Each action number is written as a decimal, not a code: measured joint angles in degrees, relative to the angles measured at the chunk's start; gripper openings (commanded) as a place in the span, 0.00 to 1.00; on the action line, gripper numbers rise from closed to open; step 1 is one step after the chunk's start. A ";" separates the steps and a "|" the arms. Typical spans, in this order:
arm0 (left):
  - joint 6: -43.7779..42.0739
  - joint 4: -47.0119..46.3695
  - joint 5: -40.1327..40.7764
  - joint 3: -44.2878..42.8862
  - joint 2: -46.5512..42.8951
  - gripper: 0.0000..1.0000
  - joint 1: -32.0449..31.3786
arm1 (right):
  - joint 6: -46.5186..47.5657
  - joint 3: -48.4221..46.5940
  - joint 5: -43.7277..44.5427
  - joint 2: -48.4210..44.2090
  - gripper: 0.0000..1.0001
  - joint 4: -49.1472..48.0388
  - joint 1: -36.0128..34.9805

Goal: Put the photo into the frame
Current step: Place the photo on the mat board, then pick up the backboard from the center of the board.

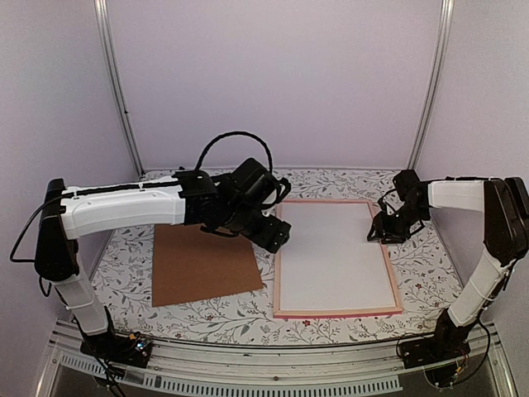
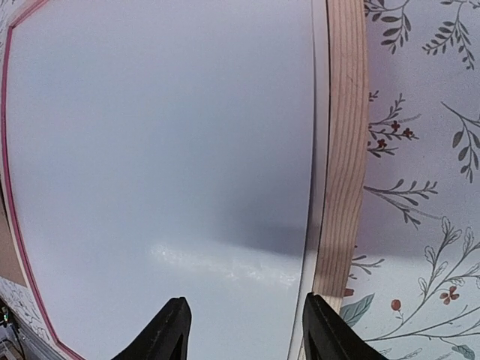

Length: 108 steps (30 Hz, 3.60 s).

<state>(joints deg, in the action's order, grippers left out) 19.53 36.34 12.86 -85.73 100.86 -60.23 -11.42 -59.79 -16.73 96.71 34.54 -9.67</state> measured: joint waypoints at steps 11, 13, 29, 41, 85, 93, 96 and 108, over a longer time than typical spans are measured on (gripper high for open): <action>0.52 0.46 1.64 2.32 0.00 0.87 0.90 | -0.81 -1.66 7.76 -1.81 0.64 1.99 -0.07; 0.68 0.52 1.75 3.21 -0.02 0.87 1.75 | -0.83 -1.66 8.72 -2.97 0.64 1.99 -0.28; 3.48 -4.15 -1.77 21.88 -12.85 0.96 19.43 | -5.29 -3.02 7.96 -3.89 0.66 -5.84 -20.04; 5.55 -11.87 -12.59 38.47 -24.28 0.99 44.52 | -10.43 -24.28 2.58 16.26 0.70 -13.66 -37.16; 12.24 -35.67 -26.64 52.76 -15.50 0.84 57.16 | -24.48 -40.26 -3.45 36.87 0.67 -17.29 -39.85; 14.12 -36.79 -30.71 55.52 -20.33 0.82 58.27 | -26.18 -39.04 -3.80 36.87 0.67 -19.67 -39.58; 15.15 -38.27 -32.59 55.63 -23.47 0.80 58.82 | -26.36 -38.45 -3.74 36.74 0.67 -20.55 -39.30; 19.52 -47.25 -42.86 54.29 -34.60 0.75 59.10 | -26.75 -36.26 -3.98 36.00 0.67 -23.34 -39.01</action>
<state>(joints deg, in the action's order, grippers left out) 39.05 -10.92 -30.00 -31.44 66.26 -1.13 -38.17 -96.05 -20.71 132.70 11.20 -48.69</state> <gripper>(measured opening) 0.768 0.667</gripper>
